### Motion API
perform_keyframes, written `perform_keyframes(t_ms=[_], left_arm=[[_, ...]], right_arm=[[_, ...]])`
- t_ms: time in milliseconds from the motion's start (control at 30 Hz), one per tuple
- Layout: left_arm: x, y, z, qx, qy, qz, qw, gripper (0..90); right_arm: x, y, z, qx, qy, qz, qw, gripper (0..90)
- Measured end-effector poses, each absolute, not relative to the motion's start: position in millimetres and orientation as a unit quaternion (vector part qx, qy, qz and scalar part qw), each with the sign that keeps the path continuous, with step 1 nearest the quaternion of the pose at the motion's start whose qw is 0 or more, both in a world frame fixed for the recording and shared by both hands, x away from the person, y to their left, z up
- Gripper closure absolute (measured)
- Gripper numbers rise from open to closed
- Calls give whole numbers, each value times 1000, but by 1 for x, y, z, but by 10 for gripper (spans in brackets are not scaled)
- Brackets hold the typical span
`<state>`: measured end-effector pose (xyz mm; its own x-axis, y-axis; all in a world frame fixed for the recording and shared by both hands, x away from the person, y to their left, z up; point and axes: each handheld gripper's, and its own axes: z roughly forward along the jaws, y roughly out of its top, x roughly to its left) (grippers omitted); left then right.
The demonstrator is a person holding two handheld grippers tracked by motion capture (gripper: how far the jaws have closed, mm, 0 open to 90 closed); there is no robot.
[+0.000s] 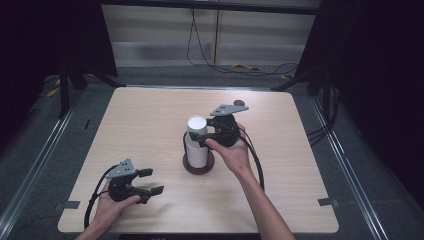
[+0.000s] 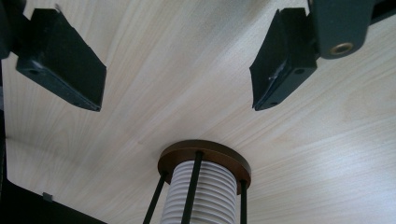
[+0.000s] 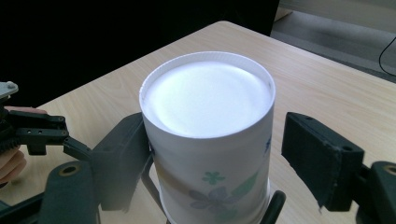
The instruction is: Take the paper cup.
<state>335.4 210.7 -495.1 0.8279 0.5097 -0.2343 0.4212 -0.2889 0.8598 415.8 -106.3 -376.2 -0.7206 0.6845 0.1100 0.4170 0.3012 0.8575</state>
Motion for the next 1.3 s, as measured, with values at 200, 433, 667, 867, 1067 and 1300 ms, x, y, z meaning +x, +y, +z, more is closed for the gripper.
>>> perform_keyframes(t_ms=[200, 433, 667, 867, 1067, 1300], left_arm=[[335, 211, -495, 802, 290, 43, 521, 192], [335, 211, -496, 805, 289, 46, 516, 207], [335, 210, -497, 804, 290, 44, 516, 213], [335, 209, -498, 807, 289, 43, 513, 224], [336, 210, -498, 807, 291, 44, 512, 222], [336, 210, -499, 807, 292, 42, 511, 209]], right_arm=[[417, -104, -376, 343, 793, 484, 137, 245], [419, -101, -371, 336, 788, 497, 138, 311], [420, -101, -368, 336, 787, 497, 143, 330], [420, -104, -365, 338, 779, 508, 143, 333], [419, -105, -363, 336, 774, 517, 146, 335], [418, -107, -358, 336, 765, 529, 150, 340]])
